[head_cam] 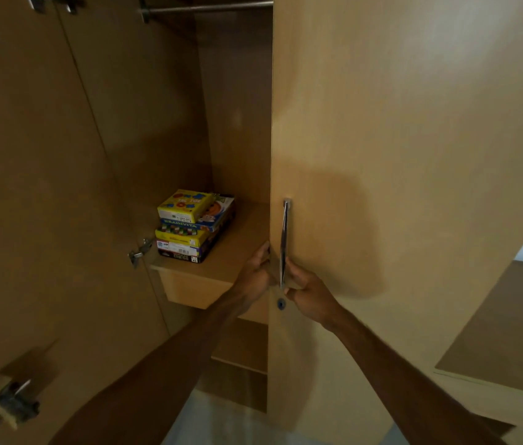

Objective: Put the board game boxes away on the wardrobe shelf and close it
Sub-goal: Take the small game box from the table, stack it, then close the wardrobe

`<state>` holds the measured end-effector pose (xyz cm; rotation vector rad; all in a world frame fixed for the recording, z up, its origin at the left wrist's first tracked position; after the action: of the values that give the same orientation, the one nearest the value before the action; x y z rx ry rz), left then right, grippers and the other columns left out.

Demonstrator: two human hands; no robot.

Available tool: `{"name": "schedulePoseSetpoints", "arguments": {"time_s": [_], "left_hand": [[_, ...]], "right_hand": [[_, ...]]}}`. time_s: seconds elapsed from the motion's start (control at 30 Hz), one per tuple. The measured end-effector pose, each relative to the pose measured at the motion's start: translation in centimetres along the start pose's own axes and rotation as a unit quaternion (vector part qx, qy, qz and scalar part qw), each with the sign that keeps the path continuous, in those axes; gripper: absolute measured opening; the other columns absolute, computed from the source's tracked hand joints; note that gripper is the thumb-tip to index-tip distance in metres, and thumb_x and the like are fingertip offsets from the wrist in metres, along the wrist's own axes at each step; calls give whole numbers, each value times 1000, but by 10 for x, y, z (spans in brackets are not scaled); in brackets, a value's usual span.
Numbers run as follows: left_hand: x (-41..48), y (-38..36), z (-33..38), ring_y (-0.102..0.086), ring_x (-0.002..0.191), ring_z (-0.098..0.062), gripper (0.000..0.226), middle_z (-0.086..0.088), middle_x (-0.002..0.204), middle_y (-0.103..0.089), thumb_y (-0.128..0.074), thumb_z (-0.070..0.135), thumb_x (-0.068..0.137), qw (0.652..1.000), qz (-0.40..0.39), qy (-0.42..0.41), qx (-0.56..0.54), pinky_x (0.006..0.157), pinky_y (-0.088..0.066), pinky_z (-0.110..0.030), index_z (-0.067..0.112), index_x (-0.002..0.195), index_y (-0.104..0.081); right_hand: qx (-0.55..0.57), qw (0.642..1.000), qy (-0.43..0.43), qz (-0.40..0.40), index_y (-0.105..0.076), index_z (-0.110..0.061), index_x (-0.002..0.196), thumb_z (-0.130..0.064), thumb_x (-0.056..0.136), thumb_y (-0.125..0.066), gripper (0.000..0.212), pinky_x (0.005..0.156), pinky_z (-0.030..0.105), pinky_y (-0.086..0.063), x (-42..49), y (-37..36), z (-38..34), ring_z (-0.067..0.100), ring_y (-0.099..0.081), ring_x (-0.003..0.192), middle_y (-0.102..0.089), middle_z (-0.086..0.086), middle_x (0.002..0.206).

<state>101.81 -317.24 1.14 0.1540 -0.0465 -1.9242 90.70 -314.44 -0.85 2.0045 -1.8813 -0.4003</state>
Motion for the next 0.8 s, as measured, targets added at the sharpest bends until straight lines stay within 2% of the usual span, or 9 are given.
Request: {"name": "schedulePoseSetpoints", "arguments": {"time_s": [0.17,0.23,0.3,0.43,0.5,0.57,0.63,0.67,0.8], "left_hand": [[11,-2,3,-55,114,5,68,12,138,-54,-53,4,86,1000,-6,-18,-7,71,-53,-21,30,146,-37],[12,-4,7,-56,105,10,63,20,125,-57,-49,-3,89,1000,-9,-26,0,66,-51,-17,40,134,-43],[13,-6,8,-56,99,12,66,26,115,-57,-47,-6,90,999,-7,-28,14,65,-50,-17,46,128,-39],[12,-6,11,-58,104,3,63,18,118,-60,-50,-4,89,999,-6,-36,13,65,-51,-18,45,128,-47],[9,-2,7,-59,102,0,58,15,115,-62,-52,-4,87,999,13,-34,1,68,-51,-20,45,118,-55],[1,8,-5,-59,99,-6,54,6,116,-62,-51,-12,84,998,51,-18,-24,73,-49,-23,33,112,-59],[-14,23,-27,-59,99,-18,51,-14,129,-57,-53,-17,83,996,78,-1,-41,76,-49,-25,14,122,-57],[-24,32,-39,-60,93,-18,49,-20,128,-56,-53,-20,82,995,90,3,-40,74,-50,-22,7,123,-55],[-90,83,-81,-66,68,-7,32,-19,104,-59,-46,-17,89,988,153,7,-4,63,-52,-13,-8,119,-54]], "right_hand": [[-5,1000,-1,-7,-25,-31,150,-4,85,-56,76,116,32,-32,12,5,6,8,-31,141,-33,-8,155],[-13,1000,-2,-10,-24,-31,151,-3,86,-55,77,111,24,-32,13,7,7,7,-30,141,-31,-10,155],[-20,1000,3,-15,-21,-32,151,-3,86,-55,78,108,21,-32,13,6,5,7,-30,140,-30,-10,155],[-14,1000,9,-15,-20,-34,151,-3,86,-56,80,112,25,-31,7,6,1,6,-30,140,-31,-11,154],[-14,1000,9,-9,-24,-37,149,-6,84,-57,80,115,32,-32,2,6,4,5,-33,139,-35,-12,153],[-11,1000,3,-3,-29,-37,148,-8,85,-59,76,114,33,-35,-7,2,9,6,-39,137,-42,-12,149],[-4,1000,-15,1,-32,-32,148,-9,89,-60,69,110,30,-38,-18,-5,12,9,-44,133,-46,-7,146],[1,1000,-29,-1,-33,-28,148,-9,90,-59,66,107,28,-39,-23,-12,13,12,-47,130,-50,-3,142],[27,997,-51,-53,-39,-19,144,-6,91,-59,58,104,31,-43,-41,-65,9,16,-54,122,-54,9,138]]}}
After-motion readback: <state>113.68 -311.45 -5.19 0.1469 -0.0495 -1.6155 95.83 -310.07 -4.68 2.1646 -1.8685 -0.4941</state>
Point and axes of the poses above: each hand's wrist, its own x-axis towards the middle knuckle, its own y-axis out of the back of the hand, z = x × y, the point moved 8 cm from there along x, towards the middle knuckle
